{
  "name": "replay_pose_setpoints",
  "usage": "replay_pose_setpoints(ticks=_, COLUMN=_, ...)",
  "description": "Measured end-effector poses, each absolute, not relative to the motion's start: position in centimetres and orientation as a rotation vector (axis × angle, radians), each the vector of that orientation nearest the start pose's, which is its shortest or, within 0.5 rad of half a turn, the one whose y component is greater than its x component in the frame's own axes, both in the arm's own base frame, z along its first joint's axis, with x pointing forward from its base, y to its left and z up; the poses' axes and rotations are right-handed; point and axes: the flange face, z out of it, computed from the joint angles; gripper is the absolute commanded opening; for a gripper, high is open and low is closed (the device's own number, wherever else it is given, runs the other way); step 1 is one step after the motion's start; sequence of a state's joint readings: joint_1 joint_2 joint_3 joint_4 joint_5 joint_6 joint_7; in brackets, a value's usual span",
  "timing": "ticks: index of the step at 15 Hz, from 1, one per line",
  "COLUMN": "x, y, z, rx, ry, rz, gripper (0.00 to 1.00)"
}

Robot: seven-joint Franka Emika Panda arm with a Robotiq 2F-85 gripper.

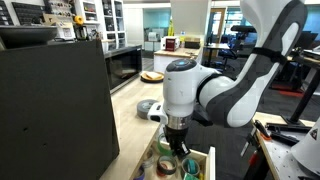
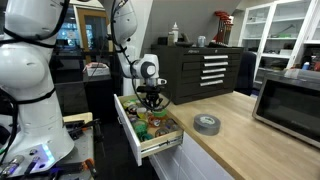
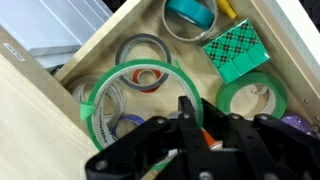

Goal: Take the green tape from the open drawer of the cabinet and position it on top of the cabinet

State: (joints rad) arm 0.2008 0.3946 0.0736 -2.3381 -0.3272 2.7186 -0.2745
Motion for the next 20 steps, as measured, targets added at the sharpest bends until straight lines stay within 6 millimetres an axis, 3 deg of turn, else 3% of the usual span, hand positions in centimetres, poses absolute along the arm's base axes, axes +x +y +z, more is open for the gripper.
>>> replay_pose_setpoints(ticks=4, x=49.4, y=15.0, z=19.8, rx=-2.991, ry=-1.319, rz=-0.011, gripper=0.06)
replay_pose_setpoints(ticks=8, x=50.0, y=14.2, z=21.5, rx=-3.014, ry=-1.292, rz=-0.044, gripper=0.06)
replay_pose_setpoints(ticks=16, x=51.1, y=12.0, z=21.8, rx=-3.081, ry=-1.165, rz=0.017, gripper=0.07)
replay_pose_setpoints(ticks=20, x=55.3, y=9.0, z=20.4, rx=-3.135, ry=-1.058, rz=0.066, gripper=0.07)
